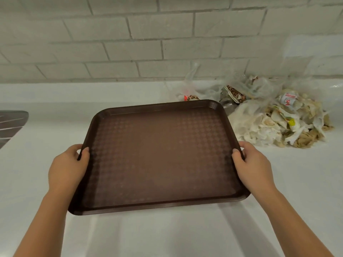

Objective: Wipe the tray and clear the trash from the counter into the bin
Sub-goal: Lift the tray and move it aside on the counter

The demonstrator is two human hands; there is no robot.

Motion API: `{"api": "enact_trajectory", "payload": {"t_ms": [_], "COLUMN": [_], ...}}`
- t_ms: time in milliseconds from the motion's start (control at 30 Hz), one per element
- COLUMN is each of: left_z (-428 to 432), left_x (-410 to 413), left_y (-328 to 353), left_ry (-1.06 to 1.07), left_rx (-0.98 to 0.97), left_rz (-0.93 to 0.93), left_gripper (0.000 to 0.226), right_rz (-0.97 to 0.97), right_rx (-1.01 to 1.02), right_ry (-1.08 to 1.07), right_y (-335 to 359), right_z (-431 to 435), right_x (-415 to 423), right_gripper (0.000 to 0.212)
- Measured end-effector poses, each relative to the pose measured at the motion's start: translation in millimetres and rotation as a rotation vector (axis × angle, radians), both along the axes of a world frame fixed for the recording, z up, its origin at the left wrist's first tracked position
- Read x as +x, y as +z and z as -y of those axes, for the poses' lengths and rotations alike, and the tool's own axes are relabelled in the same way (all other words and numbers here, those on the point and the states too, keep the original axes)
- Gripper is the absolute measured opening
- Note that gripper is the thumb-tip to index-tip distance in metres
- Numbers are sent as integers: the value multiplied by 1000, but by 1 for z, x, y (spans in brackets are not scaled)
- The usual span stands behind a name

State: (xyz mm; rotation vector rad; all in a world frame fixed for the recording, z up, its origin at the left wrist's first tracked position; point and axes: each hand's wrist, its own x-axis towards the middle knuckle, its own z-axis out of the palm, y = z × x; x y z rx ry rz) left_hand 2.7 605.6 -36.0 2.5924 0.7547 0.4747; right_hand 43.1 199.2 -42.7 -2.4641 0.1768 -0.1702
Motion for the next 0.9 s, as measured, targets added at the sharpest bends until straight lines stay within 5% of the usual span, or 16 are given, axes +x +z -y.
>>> {"api": "enact_trajectory", "payload": {"t_ms": [533,900], "left_z": [-207,-263], "left_x": [55,111], "left_y": [-37,-56], "left_ry": [-61,-120], "left_rx": [-15,15], "left_rz": [-77,-114], "left_gripper": [31,32], "right_rz": [-46,-54], "right_rx": [-221,-365], "right_ry": [-56,-79], "right_y": [-54,-66], "right_z": [-213,-269], "right_x": [22,76], "right_gripper": [32,26]}}
